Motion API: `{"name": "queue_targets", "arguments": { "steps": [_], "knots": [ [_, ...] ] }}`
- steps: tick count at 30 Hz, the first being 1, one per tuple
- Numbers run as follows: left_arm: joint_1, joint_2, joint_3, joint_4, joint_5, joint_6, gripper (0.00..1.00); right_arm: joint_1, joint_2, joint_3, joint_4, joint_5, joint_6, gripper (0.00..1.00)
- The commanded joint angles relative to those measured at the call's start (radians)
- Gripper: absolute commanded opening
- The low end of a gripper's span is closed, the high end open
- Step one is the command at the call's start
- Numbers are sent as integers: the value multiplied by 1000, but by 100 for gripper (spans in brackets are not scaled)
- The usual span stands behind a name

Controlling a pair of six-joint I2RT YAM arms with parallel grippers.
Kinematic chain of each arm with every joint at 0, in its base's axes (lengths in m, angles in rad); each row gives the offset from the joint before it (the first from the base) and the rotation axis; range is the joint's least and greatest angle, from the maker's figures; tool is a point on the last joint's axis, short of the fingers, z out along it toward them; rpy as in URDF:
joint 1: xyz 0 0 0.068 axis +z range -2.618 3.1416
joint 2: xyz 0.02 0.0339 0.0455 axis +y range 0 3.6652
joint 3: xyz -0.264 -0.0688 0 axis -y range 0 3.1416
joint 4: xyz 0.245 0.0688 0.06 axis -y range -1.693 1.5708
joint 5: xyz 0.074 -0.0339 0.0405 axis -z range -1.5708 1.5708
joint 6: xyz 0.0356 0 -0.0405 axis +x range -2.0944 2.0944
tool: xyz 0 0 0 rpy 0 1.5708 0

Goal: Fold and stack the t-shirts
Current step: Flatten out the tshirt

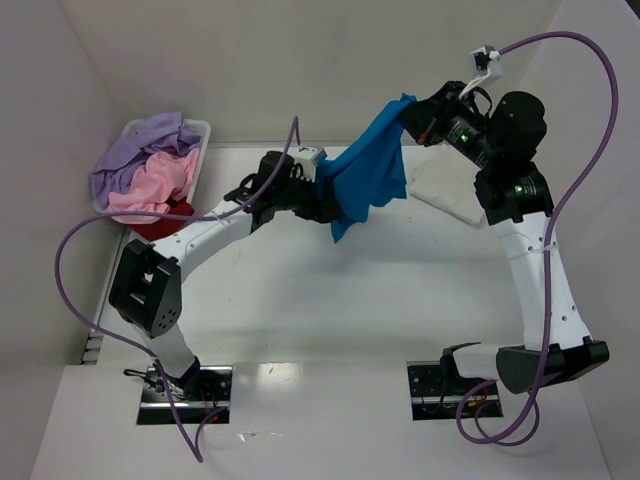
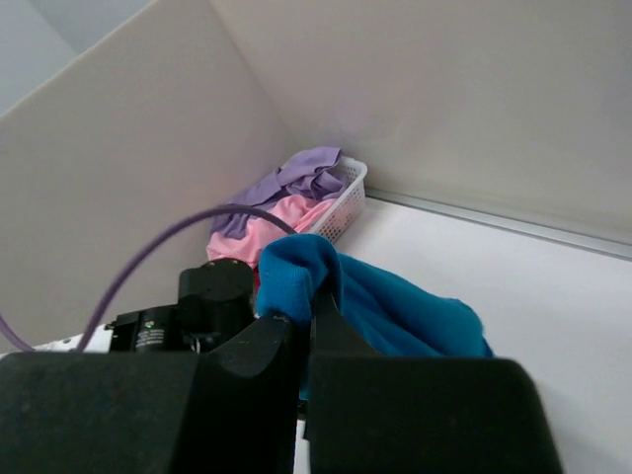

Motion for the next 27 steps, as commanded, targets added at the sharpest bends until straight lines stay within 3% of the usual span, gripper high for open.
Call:
{"name": "queue_targets", "arguments": {
  "steps": [1, 5, 6, 15, 22, 27],
  "knots": [
    [-84, 22, 59, 49, -350, -27, 82, 6, -44, 13, 68, -72, 30, 0],
    [-138, 59, 71, 29, -566, -41, 84, 6, -53, 47, 45, -54, 18, 0],
    [-138, 59, 59, 29, -567, -28, 84, 6, -53, 47, 45, -53, 18, 0],
    [-196, 111, 28, 169, -401, -64, 82, 6, -72, 47, 33, -40, 9, 0],
    [-196, -53, -61, 143, -348, -35, 81, 6, -92, 1, -2, 78, -34, 0],
    [-196, -196, -165, 115, -211, -15, 81, 6, -104, -10, -12, 135, -43, 0]
  ]
}}
